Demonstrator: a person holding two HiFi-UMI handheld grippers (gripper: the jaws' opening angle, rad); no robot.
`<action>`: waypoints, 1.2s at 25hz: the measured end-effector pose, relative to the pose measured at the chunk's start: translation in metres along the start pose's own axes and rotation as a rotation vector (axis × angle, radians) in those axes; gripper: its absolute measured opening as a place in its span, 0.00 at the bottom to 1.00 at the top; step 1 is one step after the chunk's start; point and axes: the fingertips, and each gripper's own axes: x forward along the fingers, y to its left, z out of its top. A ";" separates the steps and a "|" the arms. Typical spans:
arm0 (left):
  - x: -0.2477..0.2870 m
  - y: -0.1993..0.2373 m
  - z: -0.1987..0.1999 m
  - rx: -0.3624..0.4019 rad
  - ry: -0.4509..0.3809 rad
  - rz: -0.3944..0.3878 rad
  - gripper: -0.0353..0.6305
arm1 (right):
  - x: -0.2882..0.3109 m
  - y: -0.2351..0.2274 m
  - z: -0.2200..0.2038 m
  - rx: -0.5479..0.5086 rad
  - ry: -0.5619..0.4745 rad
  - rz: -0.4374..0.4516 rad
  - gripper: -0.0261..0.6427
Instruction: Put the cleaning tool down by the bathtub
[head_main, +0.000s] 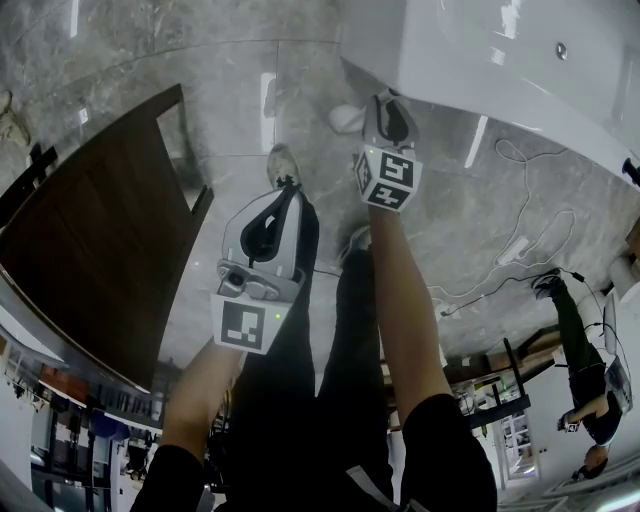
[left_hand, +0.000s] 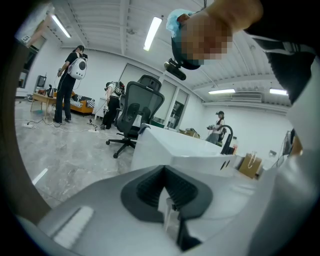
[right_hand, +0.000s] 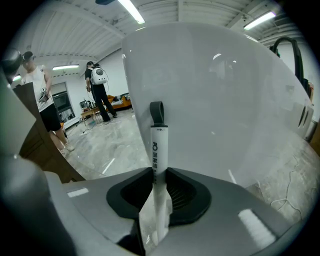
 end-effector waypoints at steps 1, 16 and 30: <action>0.000 0.000 -0.001 -0.001 0.001 0.000 0.07 | 0.001 0.000 0.001 0.000 0.000 0.000 0.17; 0.002 -0.002 0.003 -0.010 -0.006 0.002 0.06 | 0.004 -0.002 0.000 0.016 -0.004 0.004 0.17; -0.003 0.001 0.002 -0.019 -0.005 0.006 0.06 | 0.002 0.003 -0.006 0.000 0.033 0.008 0.24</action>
